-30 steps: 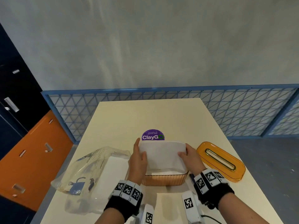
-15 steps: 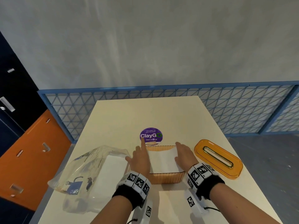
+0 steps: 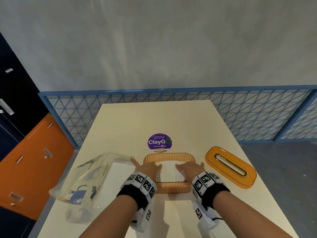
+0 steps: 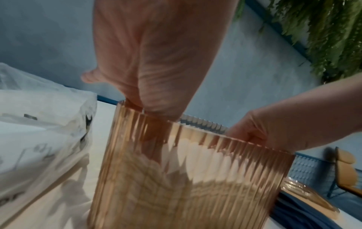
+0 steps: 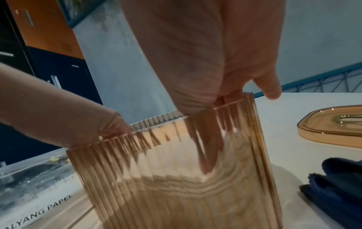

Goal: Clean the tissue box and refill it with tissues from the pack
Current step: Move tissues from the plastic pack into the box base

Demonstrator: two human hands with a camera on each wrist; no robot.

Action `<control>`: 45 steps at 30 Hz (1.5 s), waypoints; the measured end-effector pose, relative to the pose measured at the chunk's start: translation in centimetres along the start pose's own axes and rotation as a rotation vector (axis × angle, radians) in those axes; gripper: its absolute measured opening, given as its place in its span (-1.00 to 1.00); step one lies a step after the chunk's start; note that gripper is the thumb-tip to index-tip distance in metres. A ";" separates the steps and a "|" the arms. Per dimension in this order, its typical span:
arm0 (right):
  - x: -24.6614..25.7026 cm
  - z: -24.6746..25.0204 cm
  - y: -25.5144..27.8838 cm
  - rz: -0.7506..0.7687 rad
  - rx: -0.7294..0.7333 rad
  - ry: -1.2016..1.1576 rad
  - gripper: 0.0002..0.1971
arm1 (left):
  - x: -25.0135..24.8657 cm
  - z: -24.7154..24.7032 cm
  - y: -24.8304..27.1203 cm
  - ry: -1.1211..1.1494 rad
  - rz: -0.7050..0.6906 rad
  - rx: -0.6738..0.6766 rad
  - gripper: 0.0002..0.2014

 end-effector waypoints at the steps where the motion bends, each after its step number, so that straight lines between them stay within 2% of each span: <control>1: -0.1 0.1 -0.1 -0.011 -0.003 -0.003 -0.43 | -0.1 0.1 0.0 0.005 0.000 -0.005 -0.34; 3: -0.1 0.2 0.1 -0.004 -0.001 0.024 -0.41 | 0.0 0.3 0.1 0.043 -0.013 -0.065 -0.38; 5: -0.2 0.5 0.6 0.018 -0.057 0.058 -0.43 | 0.2 1.3 0.5 0.118 -0.052 -0.247 -0.51; 7: -0.5 2.0 1.3 0.033 -0.267 0.011 -0.59 | 1.7 3.2 2.6 0.277 -0.054 -0.558 -0.66; 9: -1.5 3.8 2.5 0.050 -0.537 -0.132 -0.65 | 5.2 3.9 5.3 0.466 0.026 -0.870 -0.76; 10: -2.2 4.2 3.1 0.059 -0.636 -0.202 -0.63 | 7.4 3.5 6.4 0.550 0.100 -0.965 -0.79; 11: -3.2 4.4 3.3 0.057 -0.689 -0.262 -0.60 | 9.5 2.5 7.0 0.630 0.178 -0.994 -0.80; 12: -4.1 4.1 3.1 0.041 -0.691 -0.312 -0.56 | 11.4 1.2 7.0 0.693 0.249 -0.964 -0.79; 13: -4.9 3.6 2.7 0.018 -0.645 -0.364 -0.51 | 12.8 -0.4 6.5 0.730 0.315 -0.874 -0.77; 15: -5.6 2.0 1.5 -0.011 -0.475 -0.488 -0.43 | 14.2 -4.0 4.9 0.745 0.414 -0.621 -0.73; 17: -5.5 0.9 0.8 -0.021 -0.394 -0.602 -0.41 | 13.8 -6.7 3.5 0.678 0.432 -0.389 -0.69; 20: -5.4 0.6 0.6 -0.045 -0.418 -0.646 -0.41 | 12.2 -8.1 2.5 0.519 0.438 -0.244 -0.50; 23: -5.2 0.3 0.4 -0.072 -0.425 -0.636 -0.39 | 11.3 -8.2 2.3 0.442 0.491 -0.227 -0.38; 27: -5.1 0.2 0.1 -0.084 -0.421 -0.643 -0.38 | 11.1 -8.1 2.3 0.446 0.542 -0.254 -0.48; 36: -4.9 0.3 0.4 -0.084 -0.419 -0.628 -0.40 | 11.1 -7.9 2.3 0.472 0.524 -0.308 -0.60; 42: -4.9 0.4 0.5 -0.091 -0.414 -0.618 -0.40 | 10.7 -8.0 2.7 0.346 0.563 -0.265 -0.69; 45: -4.8 0.2 0.4 -0.083 -0.409 -0.597 -0.40 | 10.7 -7.7 2.6 0.305 0.519 -0.272 -0.68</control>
Point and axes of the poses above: each hand's wrist, its own y-axis away from the middle knuckle, its own z-axis out of the back of the hand, x = y × z, the point moved 9 cm from there along -y, towards the middle knuckle, and after that the axes turned 1 degree about -z, right-handed, at the moved point
